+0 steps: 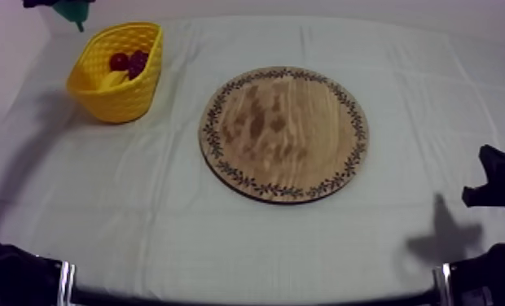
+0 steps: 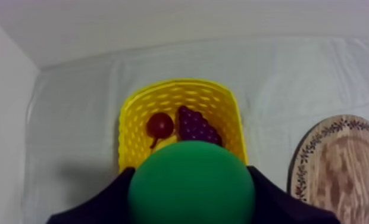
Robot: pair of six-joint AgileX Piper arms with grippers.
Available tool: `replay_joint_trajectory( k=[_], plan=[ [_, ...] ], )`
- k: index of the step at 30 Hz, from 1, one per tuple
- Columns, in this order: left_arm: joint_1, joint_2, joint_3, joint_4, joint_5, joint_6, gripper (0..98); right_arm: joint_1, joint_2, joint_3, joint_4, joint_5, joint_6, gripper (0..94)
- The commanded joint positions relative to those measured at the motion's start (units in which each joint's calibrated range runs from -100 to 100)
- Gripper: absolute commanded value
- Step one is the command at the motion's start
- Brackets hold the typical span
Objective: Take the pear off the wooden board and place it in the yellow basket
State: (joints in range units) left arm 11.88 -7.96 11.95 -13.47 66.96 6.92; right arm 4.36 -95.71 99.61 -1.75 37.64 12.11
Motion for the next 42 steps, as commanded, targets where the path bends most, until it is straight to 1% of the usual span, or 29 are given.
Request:
replay_joint_trajectory(
  k=[1, 5, 13, 24, 27, 29, 32, 35, 39, 42],
  plan=[
    [-0.55, 2.82, -0.62, -0.10, -1.10, 0.14, 38.9, -0.05, -0.05, 0.05, 0.02, 0.02, -0.05, 0.3],
    [-1.55, 7.52, -1.82, -0.38, -3.46, 0.46, 40.5, -0.06, -0.05, 0.05, 0.02, 0.02, 0.02, 0.3],
    [-2.93, 15.15, -1.97, -0.58, -7.75, 0.86, 40.3, 0.00, -0.05, 0.05, 0.02, 0.02, -0.02, 0.3],
    [-3.08, 21.91, -2.17, -1.47, -8.31, 1.72, 40.6, 0.01, -0.05, 0.05, 0.02, 0.02, -0.02, 0.3],
    [-2.75, 22.46, -2.27, -1.62, -8.32, 2.06, 42.7, 0.01, -0.05, 0.05, 0.02, 0.02, -0.02, 0.3],
    [-2.53, 22.60, -2.64, -1.66, -8.32, 2.37, 48.0, 0.01, -0.05, 0.05, 0.02, 0.02, -0.02, 0.3],
    [-2.37, 22.75, -3.53, -1.64, -8.30, 3.09, 63.0, 0.01, -0.05, 0.05, 0.02, 0.02, -0.02, 0.3],
    [-2.21, 22.75, -4.40, -1.74, -7.93, 4.13, 74.4, 0.01, -0.05, 0.05, 0.02, 0.02, -0.02, 0.3],
    [-2.08, 22.68, -5.11, -1.93, -6.39, 5.12, 85.4, 0.01, -0.05, 0.05, 0.02, 0.02, -0.02, 0.3],
    [-1.89, 22.66, -5.31, -2.35, -4.71, 5.71, 90.9, 0.01, -0.05, 0.05, 0.02, 0.02, -0.02, 0.3]
  ],
)
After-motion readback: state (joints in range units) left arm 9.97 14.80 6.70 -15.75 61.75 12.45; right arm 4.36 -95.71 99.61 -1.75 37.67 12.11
